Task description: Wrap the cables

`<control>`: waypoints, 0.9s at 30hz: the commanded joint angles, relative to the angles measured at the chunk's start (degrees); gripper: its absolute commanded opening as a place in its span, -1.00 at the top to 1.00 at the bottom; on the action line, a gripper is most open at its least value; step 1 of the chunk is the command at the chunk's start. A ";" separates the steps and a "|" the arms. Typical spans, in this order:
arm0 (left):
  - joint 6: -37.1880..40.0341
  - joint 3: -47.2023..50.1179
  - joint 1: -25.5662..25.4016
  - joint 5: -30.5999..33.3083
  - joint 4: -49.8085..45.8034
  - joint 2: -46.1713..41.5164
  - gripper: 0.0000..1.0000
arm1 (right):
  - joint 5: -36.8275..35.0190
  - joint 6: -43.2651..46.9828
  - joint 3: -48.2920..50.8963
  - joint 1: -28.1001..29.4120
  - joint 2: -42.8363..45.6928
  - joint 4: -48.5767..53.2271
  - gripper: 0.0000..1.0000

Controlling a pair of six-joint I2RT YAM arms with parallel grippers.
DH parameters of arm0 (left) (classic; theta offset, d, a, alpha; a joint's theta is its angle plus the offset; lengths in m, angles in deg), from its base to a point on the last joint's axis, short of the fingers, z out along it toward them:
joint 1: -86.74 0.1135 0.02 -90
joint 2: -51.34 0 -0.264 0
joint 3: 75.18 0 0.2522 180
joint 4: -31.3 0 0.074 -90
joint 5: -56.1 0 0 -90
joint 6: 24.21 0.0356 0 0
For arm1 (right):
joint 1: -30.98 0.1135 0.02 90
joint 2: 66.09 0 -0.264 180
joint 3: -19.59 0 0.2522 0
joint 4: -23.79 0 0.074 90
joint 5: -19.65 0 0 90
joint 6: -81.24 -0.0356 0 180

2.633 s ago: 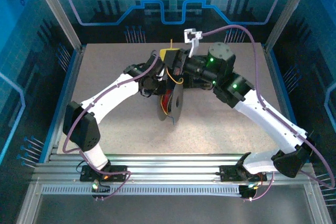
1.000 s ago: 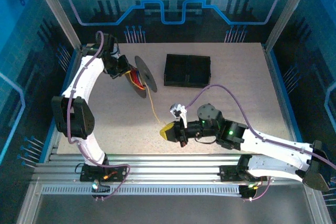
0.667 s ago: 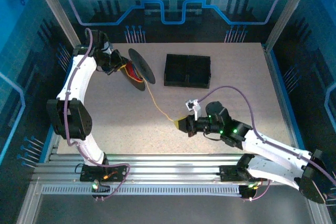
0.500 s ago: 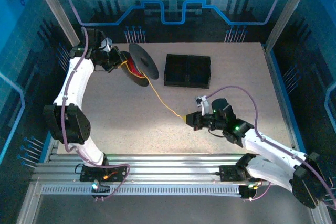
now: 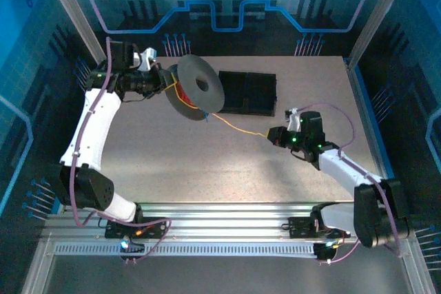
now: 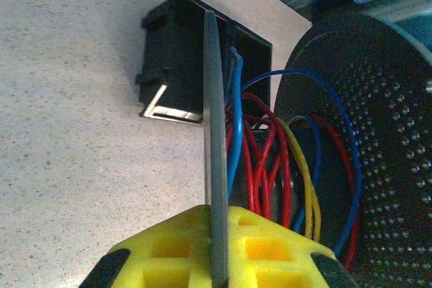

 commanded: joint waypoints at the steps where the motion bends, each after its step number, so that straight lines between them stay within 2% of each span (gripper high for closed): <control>1: 4.54 -0.44 -3.39 -3.78 0.48 -3.65 1.00 | 0.37 2.28 -3.33 -5.23 -3.58 1.73 1.00; 6: 9.93 -1.68 -11.33 -0.90 -2.96 -4.02 1.00 | 3.04 3.56 -8.08 -12.19 -10.06 1.97 1.00; 10: 13.70 -2.49 -17.21 2.57 -5.59 -3.51 1.00 | 2.24 3.10 -10.43 -15.25 -12.06 2.15 1.00; 15: 17.70 -3.20 -26.08 10.89 -9.11 -1.51 1.00 | 3.30 1.58 -16.40 -19.28 -14.83 4.14 1.00; 21: 20.01 -3.84 -35.34 24.11 -12.98 3.94 1.00 | 3.54 0.67 -27.72 -20.02 -15.80 9.85 1.00; 27: 19.71 -2.47 -37.03 28.92 -13.23 6.09 1.00 | 3.81 -0.26 -37.23 -16.83 -12.98 14.88 1.00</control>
